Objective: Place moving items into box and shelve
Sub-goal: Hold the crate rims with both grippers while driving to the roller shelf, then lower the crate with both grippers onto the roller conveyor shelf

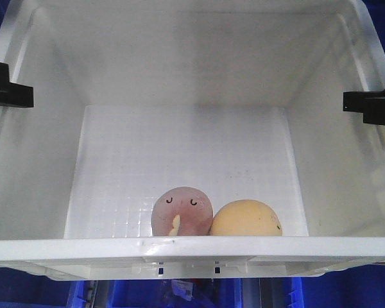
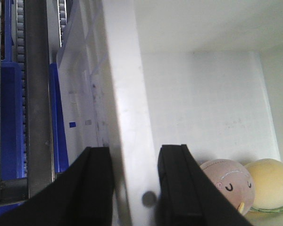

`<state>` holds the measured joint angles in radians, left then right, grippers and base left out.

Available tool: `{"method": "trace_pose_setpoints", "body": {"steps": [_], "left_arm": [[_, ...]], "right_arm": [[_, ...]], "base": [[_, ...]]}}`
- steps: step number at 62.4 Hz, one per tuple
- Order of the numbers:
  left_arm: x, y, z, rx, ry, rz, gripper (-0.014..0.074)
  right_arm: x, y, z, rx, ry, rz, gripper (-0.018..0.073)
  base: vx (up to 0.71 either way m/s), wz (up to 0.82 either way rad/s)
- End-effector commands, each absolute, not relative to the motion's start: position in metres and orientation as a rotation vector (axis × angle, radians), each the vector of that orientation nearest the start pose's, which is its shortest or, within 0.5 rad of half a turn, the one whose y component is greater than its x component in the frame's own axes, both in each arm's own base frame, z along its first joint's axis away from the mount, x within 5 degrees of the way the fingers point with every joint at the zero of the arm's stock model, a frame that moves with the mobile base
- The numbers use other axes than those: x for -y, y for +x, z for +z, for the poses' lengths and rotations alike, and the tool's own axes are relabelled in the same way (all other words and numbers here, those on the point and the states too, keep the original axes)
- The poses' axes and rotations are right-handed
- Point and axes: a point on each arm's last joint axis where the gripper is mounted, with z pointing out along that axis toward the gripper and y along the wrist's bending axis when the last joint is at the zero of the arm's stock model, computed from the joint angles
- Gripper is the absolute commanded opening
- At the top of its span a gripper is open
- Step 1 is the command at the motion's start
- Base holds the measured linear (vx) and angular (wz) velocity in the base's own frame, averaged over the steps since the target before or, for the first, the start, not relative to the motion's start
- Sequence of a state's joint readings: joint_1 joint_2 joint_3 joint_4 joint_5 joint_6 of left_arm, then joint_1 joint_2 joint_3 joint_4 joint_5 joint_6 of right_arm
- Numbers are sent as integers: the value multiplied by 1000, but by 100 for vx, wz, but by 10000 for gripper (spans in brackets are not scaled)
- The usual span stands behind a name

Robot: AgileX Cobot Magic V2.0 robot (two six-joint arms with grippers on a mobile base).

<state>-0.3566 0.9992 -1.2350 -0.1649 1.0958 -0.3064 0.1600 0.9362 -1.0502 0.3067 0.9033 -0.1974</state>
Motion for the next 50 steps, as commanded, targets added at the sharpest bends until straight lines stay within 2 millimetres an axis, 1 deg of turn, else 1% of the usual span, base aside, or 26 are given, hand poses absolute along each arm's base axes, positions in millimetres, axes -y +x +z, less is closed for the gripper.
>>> {"method": "trace_pose_setpoints", "body": {"steps": [1, 5, 11, 12, 19, 24, 33, 41, 47, 50], "left_arm": [[74, 158, 450, -2163, 43, -607, -3], [74, 160, 450, -2157, 46, -599, -3], [74, 166, 447, -2166, 55, -556, -3], [75, 172, 443, -2182, 55, -538, -3], [80, 185, 435, -2222, 52, -530, -3], [85, 198, 429, -2231, 46, -526, -3], [96, 232, 416, -2202, 29, -521, -3], [105, 262, 404, -2144, 15, -521, -3], [111, 285, 396, -2067, 24, -489, -3], [113, 294, 393, -2024, 27, -485, -3]], "right_arm": [[-49, 168, 417, -2032, -286, 355, -6], [-49, 167, 416, -2037, -288, 356, -6], [-49, 172, 413, -2056, -288, 356, -6], [-50, 177, 410, -2073, -292, 354, -6], [-52, 189, 404, -2098, -285, 352, -6], [-53, 201, 399, -2099, -271, 350, -6], [-54, 227, 390, -2077, -230, 333, -6], [-55, 255, 383, -2009, -177, 303, -6], [-55, 277, 374, -1968, -132, 288, -6], [-56, 284, 370, -1959, -111, 292, -6]], "base": [[0, 0], [0, 0], [0, 0], [0, 0], [0, 0], [0, 0], [0, 0], [0, 0], [0, 0], [0, 0]]}}
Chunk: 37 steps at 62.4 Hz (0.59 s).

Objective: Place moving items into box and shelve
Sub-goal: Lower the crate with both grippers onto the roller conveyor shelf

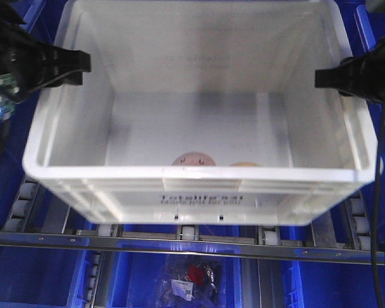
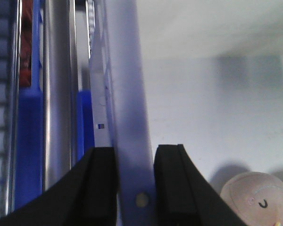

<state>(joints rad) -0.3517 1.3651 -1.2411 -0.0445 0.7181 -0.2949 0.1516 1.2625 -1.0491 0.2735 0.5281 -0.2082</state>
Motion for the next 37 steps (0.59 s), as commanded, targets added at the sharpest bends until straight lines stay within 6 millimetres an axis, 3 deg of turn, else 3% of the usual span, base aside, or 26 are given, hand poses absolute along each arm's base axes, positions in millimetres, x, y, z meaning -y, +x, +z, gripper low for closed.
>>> {"method": "trace_pose_setpoints", "body": {"steps": [1, 10, 23, 29, 37], "left_arm": [[114, 297, 392, -2014, 29, -482, -3], [123, 323, 376, -1951, 33, -475, -1], [129, 342, 354, -1964, 40, -458, 24], [130, 344, 348, -1995, 33, -457, 75], [128, 344, 346, -2013, 82, -403, 207]], "right_arm": [[-56, 286, 368, -1959, -106, 293, -6], [-58, 302, 348, -2023, -101, 289, -6], [-60, 315, 331, -2068, -79, 291, 1], [-60, 319, 331, -2045, 16, 342, 22], [-59, 319, 332, -2034, -71, 273, 94]], "base": [[0, 0], [0, 0], [0, 0], [0, 0], [0, 0]]}}
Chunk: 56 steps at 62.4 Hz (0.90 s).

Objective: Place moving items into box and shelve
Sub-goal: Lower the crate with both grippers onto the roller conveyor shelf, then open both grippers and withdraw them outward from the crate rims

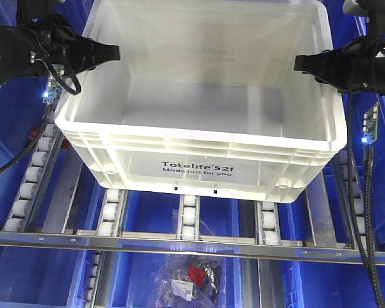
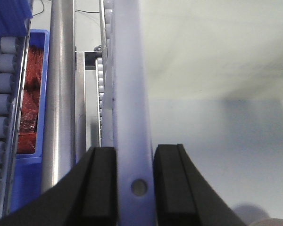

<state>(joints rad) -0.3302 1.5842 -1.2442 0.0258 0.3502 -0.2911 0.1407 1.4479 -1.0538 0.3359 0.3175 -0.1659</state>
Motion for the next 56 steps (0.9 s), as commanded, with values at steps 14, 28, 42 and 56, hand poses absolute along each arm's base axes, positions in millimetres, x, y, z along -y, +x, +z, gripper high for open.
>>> {"method": "trace_pose_setpoints", "body": {"steps": [14, 28, 42, 56], "left_arm": [[125, 340, 350, -2014, 136, -342, 532], [120, 335, 355, -2017, 207, -248, 633], [118, 332, 348, -2100, 205, -219, 575], [117, 331, 347, -2115, 205, -213, 514]], "right_arm": [[-58, 318, 330, -2049, -143, 221, 398], [-58, 318, 330, -2049, -142, 220, 674], [-58, 318, 330, -2049, -140, 222, 653], [-58, 318, 330, -2049, -140, 222, 559]], "base": [[0, 0], [0, 0], [0, 0], [0, 0]]}}
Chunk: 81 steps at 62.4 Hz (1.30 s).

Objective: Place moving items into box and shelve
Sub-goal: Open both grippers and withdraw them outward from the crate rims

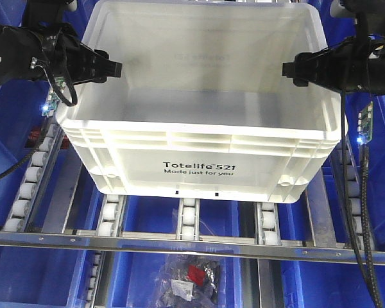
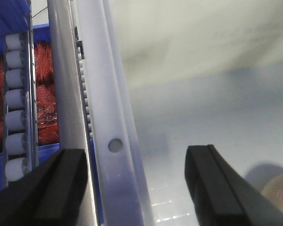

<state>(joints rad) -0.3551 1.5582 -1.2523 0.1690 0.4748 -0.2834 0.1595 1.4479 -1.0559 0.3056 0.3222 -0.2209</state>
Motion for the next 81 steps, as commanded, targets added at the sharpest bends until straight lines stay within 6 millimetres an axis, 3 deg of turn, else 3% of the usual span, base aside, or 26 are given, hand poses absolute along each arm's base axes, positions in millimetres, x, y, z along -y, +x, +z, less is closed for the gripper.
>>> {"method": "trace_pose_setpoints", "body": {"steps": [1, 15, 27, 37, 53, 59, 65, 73, 81], "left_arm": [[117, 331, 347, -2115, 205, -213, 512], [117, 330, 346, -2120, 207, -209, 464], [111, 307, 338, -2006, 215, -267, 440], [100, 268, 340, -1813, 226, -335, 440], [74, 198, 368, -1704, 221, -341, 433], [63, 168, 367, -1647, 220, -351, 411], [51, 136, 356, -1575, 210, -357, 372], [36, 97, 320, -1520, 200, -366, 281], [24, 64, 275, -1464, 191, -373, 136]], "right_arm": [[-58, 318, 330, -2049, -140, 222, 556], [-58, 318, 330, -2051, -141, 223, 463], [-58, 318, 330, -2050, -141, 222, 404], [-58, 318, 330, -2050, -141, 222, 365], [-58, 318, 330, -2050, -141, 222, 319], [-58, 318, 330, -2050, -140, 223, 306], [-58, 318, 330, -2050, -140, 223, 293], [-58, 318, 330, -2050, -140, 223, 277], [-58, 318, 330, -2050, -140, 223, 260]], "base": [[0, 0], [0, 0], [0, 0], [0, 0], [0, 0], [0, 0], [0, 0], [0, 0], [0, 0]]}}
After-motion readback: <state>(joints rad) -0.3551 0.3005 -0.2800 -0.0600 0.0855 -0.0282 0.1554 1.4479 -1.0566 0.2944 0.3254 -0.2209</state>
